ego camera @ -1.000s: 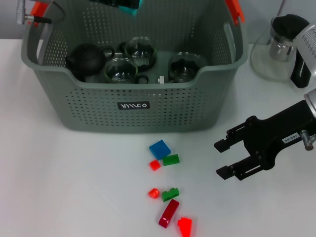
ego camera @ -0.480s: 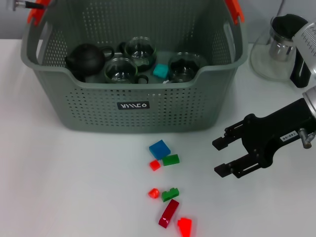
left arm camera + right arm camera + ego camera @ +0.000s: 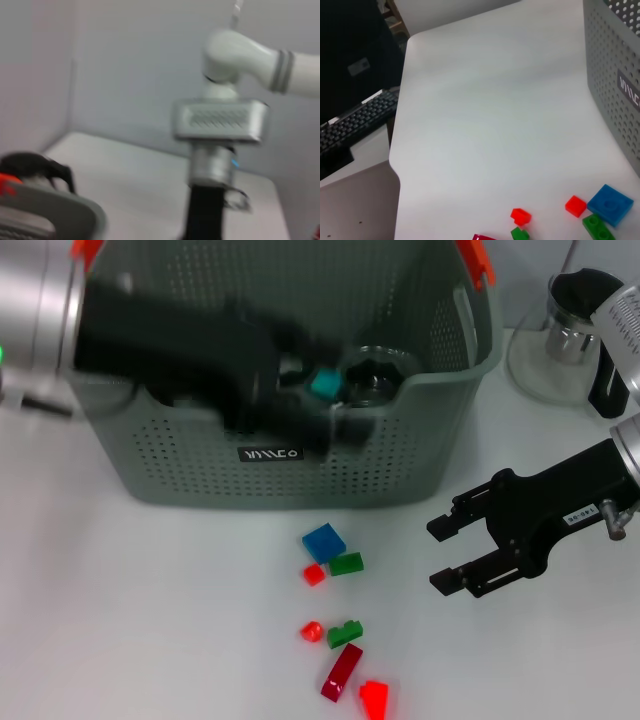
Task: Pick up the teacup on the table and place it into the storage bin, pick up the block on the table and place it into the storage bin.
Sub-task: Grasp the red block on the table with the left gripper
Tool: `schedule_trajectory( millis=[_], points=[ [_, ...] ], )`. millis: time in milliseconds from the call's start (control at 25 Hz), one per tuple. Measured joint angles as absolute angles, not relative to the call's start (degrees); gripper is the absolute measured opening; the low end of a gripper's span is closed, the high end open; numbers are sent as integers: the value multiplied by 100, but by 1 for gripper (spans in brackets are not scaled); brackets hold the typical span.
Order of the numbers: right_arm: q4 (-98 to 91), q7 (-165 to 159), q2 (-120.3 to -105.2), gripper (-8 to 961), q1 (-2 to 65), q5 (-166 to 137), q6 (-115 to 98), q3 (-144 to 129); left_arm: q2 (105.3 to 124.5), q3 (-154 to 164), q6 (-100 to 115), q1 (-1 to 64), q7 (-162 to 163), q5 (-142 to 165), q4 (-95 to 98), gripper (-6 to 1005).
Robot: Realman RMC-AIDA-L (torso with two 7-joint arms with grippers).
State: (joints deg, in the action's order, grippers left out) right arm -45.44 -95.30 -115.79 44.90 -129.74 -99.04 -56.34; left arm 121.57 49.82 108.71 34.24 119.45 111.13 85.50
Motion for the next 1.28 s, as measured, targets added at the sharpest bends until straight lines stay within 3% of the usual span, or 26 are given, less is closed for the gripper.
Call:
schedule_trajectory(
  millis=[320, 480, 840, 1280],
  points=[
    [-4535, -9579, -11584, 715, 4491, -12975, -9881, -5633, 12208, 5766, 11236, 2772, 11164, 11437, 8405, 920],
    [-4535, -9580, -11585, 715, 4492, -12976, -9826, -5634, 12354, 6146, 11071, 2690, 10687, 12200, 8166, 920],
    [-4528, -9676, -11710, 716, 4562, -12973, -9716, -5633, 12390, 7001, 10011, 2987, 10192, 13266, 7330, 919],
    [-4526, -10017, -11730, 716, 4605, -12958, -9662, -5634, 12400, 7508, 9489, 3219, 9597, 13647, 7089, 920]
  ],
)
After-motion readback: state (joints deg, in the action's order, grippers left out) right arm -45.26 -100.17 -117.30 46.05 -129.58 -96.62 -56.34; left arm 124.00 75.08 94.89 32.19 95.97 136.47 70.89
